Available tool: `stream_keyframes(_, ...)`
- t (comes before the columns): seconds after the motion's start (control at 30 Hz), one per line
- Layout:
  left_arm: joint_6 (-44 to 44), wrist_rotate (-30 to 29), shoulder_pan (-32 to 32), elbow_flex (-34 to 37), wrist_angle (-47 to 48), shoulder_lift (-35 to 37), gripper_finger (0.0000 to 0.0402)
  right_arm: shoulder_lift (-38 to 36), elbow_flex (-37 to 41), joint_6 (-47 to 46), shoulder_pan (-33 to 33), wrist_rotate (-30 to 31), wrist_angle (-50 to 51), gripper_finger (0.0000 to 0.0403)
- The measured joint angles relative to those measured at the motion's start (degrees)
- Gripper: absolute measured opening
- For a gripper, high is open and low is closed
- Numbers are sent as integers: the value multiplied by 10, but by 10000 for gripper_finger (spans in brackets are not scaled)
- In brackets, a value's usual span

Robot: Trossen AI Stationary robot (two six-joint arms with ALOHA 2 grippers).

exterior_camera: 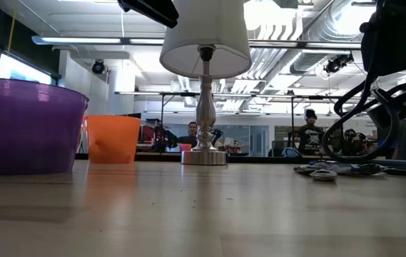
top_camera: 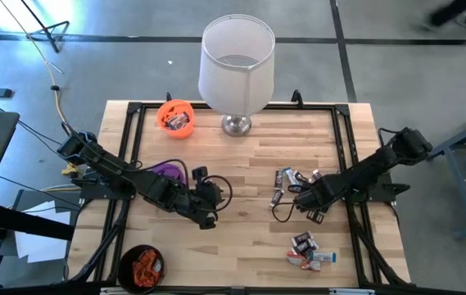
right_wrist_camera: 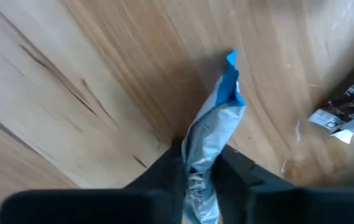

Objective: Sort candy
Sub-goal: Put the white chocolate into the orange bucket

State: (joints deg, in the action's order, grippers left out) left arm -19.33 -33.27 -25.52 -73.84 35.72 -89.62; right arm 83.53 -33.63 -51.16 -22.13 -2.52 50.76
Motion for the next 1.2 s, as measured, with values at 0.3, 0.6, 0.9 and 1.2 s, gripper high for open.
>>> stream_keyframes(0.3,0,17,0,0,0,0,106,2,-32,-28,-1,35,12,22)
stream_keyframes(0.6,-25,88,-5,0,-24,-1,106,-1,-138,9,0,199,-103,10)
stream_keyframes(0.9,-30,-10,-57,0,-47,-1,106,-2,-235,139,-26,277,-276,13)
stream_keyframes(1.2,35,-76,-76,0,-111,-1,106,2,-246,294,-66,343,-503,13)
